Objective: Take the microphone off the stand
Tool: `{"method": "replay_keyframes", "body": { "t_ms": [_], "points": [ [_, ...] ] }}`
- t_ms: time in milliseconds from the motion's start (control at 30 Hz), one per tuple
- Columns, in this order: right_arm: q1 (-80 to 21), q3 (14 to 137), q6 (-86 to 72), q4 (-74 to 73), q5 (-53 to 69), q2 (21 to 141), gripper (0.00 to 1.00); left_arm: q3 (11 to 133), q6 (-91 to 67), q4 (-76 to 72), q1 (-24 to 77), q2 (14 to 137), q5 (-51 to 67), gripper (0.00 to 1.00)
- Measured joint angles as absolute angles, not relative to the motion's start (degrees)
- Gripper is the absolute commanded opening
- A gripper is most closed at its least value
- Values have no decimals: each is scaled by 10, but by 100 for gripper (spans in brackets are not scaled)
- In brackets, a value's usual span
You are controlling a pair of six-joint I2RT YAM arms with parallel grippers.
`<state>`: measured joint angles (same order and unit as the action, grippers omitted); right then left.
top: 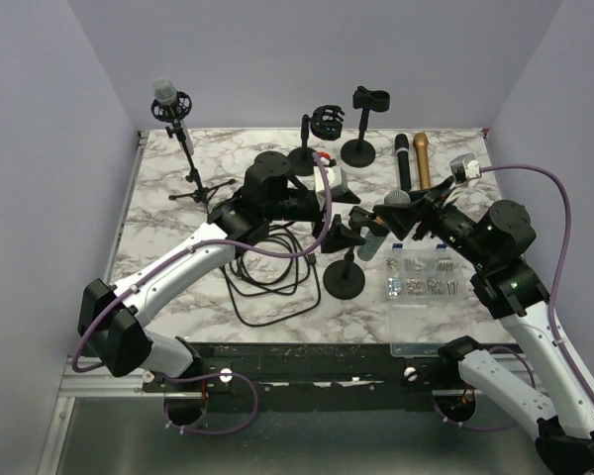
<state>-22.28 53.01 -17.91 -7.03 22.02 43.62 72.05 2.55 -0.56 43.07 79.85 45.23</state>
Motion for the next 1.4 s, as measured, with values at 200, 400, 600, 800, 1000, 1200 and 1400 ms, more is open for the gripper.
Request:
{"method": "replay_keyframes", "body": {
  "t_ms": [200, 400, 600, 800, 1000, 1200, 1400],
  "points": [
    [-223, 530, -179, -70, 221, 436, 11, 728, 31, -3, 431, 818, 457, 84],
    [-223, 530, -179, -70, 222, 437, 9, 738, 35, 10, 431, 834, 457, 69],
    [-223, 530, -179, -69, 222, 438, 8, 749, 37, 27, 431, 842, 457, 53],
    [-223, 530, -180, -68, 222, 439, 7, 755, 42, 31, 430, 842, 456, 13],
    [-223, 530, -180, -69, 224, 445, 4, 755, 45, 29, 428, 842, 451, 0],
    [-223, 530, -181, -71, 216, 442, 1, 755, 45, 29, 428, 841, 445, 0],
    [-223, 534, -179, -96, 169, 415, 1, 753, 47, 30, 428, 840, 440, 0]
  ]
}}
